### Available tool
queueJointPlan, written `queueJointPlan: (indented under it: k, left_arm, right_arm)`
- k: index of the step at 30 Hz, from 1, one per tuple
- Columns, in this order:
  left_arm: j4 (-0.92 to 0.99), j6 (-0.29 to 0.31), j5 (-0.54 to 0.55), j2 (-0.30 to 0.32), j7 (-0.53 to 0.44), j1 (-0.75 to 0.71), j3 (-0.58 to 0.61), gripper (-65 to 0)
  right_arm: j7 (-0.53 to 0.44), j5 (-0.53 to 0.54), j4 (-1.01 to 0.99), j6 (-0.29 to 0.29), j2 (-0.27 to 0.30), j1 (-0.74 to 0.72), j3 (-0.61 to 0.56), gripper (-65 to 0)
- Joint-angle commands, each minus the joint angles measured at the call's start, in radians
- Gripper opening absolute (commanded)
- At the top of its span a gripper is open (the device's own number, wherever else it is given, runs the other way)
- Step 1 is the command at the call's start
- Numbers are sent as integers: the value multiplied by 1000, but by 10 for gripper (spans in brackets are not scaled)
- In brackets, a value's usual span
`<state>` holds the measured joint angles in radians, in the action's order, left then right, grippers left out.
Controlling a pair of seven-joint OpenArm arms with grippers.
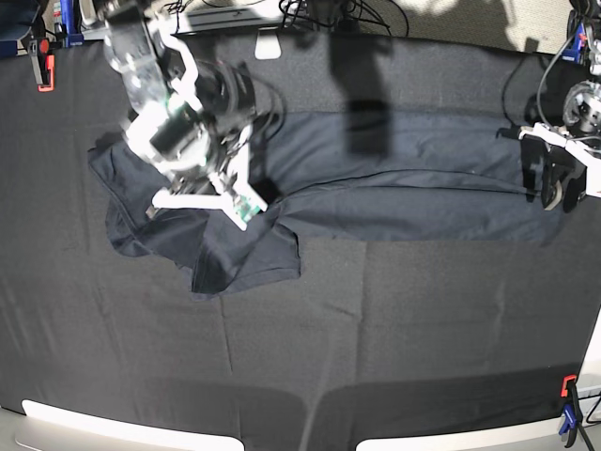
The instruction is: Layout the t-shirt on the table in an organized manner, then fold the t-shirt properly
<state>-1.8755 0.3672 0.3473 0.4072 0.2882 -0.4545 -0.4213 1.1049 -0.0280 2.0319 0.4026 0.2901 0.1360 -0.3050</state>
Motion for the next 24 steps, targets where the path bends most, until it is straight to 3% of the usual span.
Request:
queueJointPlan:
  k: [1, 4, 8, 14, 24]
  left_arm:
    - [-16, -4, 10, 14, -27, 3, -9, -476]
    - [-16, -4, 10, 14, -27, 3, -9, -476]
    - [-16, -4, 10, 14, -27, 3, -9, -476]
    - [-16, -4, 10, 14, -27, 3, -9, -476]
    - [-16, -4, 3, 14, -27, 3, -9, -476]
  right_arm:
    - [-6, 26, 27, 2, -6, 2, 3, -536]
    - [-14, 27, 34, 3, -41, 5, 3, -536]
    - [-118, -72, 34, 10, -60, 2, 3, -528]
    - [-202, -77, 5, 10, -60, -13, 4, -393]
    - [-167, -77, -219, 9, -60, -170, 4, -383]
